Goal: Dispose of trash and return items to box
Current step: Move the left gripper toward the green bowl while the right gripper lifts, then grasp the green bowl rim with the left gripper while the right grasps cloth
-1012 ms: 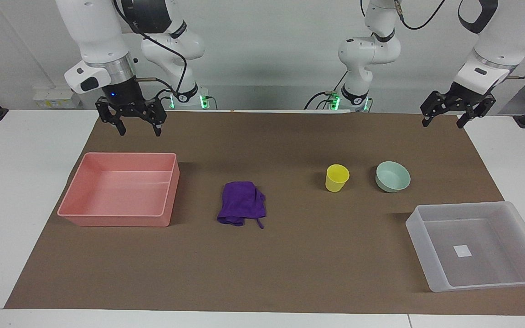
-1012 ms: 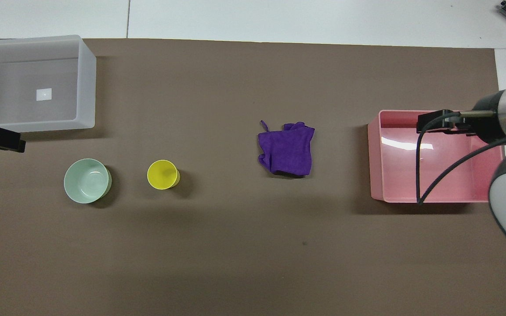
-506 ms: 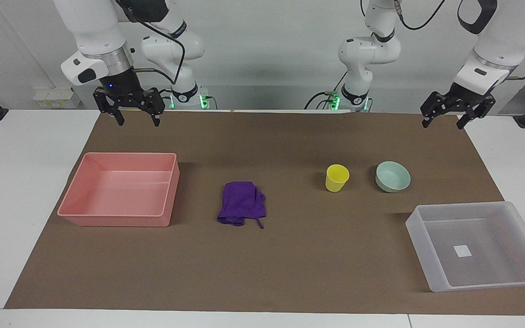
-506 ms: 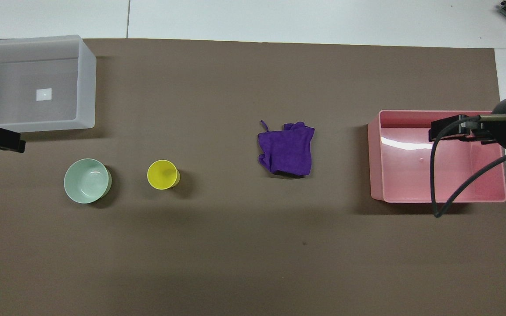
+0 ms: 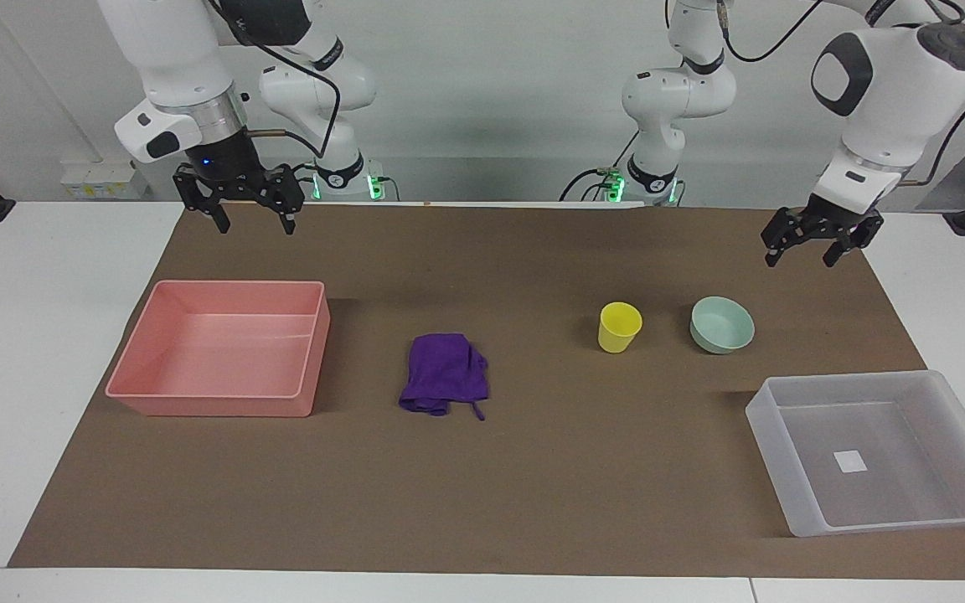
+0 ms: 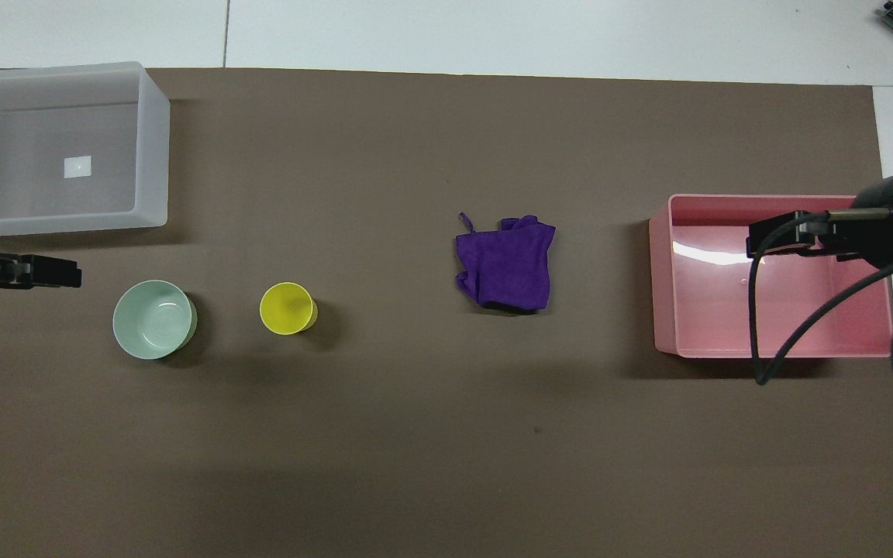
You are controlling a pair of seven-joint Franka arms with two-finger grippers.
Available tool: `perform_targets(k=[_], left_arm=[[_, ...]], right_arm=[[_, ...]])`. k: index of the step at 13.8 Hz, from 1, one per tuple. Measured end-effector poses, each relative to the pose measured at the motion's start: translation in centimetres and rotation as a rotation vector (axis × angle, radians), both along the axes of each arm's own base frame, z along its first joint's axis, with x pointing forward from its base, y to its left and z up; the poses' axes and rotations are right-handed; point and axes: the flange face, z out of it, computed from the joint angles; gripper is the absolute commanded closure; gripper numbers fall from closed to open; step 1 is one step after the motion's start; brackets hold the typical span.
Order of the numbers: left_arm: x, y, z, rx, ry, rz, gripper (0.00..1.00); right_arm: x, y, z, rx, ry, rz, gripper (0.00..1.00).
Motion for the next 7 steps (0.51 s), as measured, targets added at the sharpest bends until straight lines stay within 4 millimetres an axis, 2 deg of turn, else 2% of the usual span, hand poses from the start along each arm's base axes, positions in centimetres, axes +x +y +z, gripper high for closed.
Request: perform_targets(k=[1,3,5,7], left_arm=[[-0.4,0.1,-2.4,0.000,0.002,0.002,0.00],[-1.4,0.4,-6.7,0.000,0.012,0.009,0.00],[-2.8,1.2,-10.3,0.000,0.025,0.026,0.00],[-4.1,1.4,-13.3,0.000,0.023,0.030,0.00]], right_arm=[[0.6,1.4,-1.0,0.007,-0.005,-0.016,0.00],[2.5,6.6,-4.6,0.016,-0.022,-0.051,0.00],[4.5,13.9,-10.2,0.034,-0.049,-0.085,0.00],[5.6,18.7,-15.4,0.052,-0.075,-0.105,0.00]])
